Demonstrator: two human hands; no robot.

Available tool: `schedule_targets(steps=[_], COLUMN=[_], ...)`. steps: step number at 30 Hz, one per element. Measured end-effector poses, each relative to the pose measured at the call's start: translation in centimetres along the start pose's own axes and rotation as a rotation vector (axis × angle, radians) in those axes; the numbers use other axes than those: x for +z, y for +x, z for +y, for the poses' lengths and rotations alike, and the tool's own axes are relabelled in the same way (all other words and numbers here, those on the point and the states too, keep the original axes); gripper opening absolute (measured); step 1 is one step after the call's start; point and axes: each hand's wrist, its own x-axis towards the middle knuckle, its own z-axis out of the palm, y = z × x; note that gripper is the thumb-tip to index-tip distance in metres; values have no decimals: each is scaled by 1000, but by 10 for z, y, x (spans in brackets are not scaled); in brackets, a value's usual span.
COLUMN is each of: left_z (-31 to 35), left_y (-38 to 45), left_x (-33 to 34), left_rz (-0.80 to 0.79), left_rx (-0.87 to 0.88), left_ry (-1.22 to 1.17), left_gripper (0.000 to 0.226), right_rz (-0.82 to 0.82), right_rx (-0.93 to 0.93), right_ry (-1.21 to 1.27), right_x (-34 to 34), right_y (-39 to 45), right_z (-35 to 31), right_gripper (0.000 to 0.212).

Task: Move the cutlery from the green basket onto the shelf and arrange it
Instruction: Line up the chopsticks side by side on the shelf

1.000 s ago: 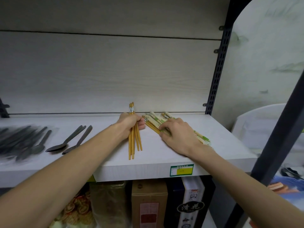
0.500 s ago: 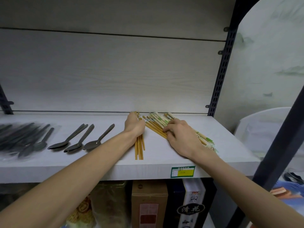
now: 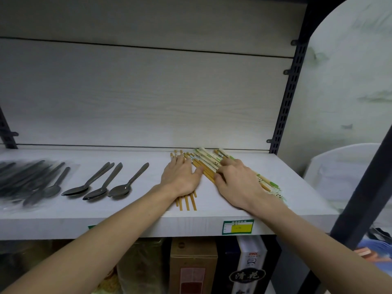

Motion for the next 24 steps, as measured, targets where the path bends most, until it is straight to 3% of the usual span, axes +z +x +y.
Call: schedule_targets(steps=[9,14,20,24], left_z=[8,8,9,9], left_y=[-6,-6,-7,-14], left_x=[-5,-8,-9,-12], left_rz=[-54,-79,-60,-21], left_rx=[77,77,89,152], left_ry=[68,43,3,-28], left_gripper=[66,63,60,44], right_rz=[10,55,59,71], right_rx=[-37,-29,-28,-18], right_ry=[189,146,26,22], right_x=[-6,-6,-5,-4], right_y=[-2,-1,-1,0], right_z=[3,8,10,12], right_gripper=[39,25,34,32])
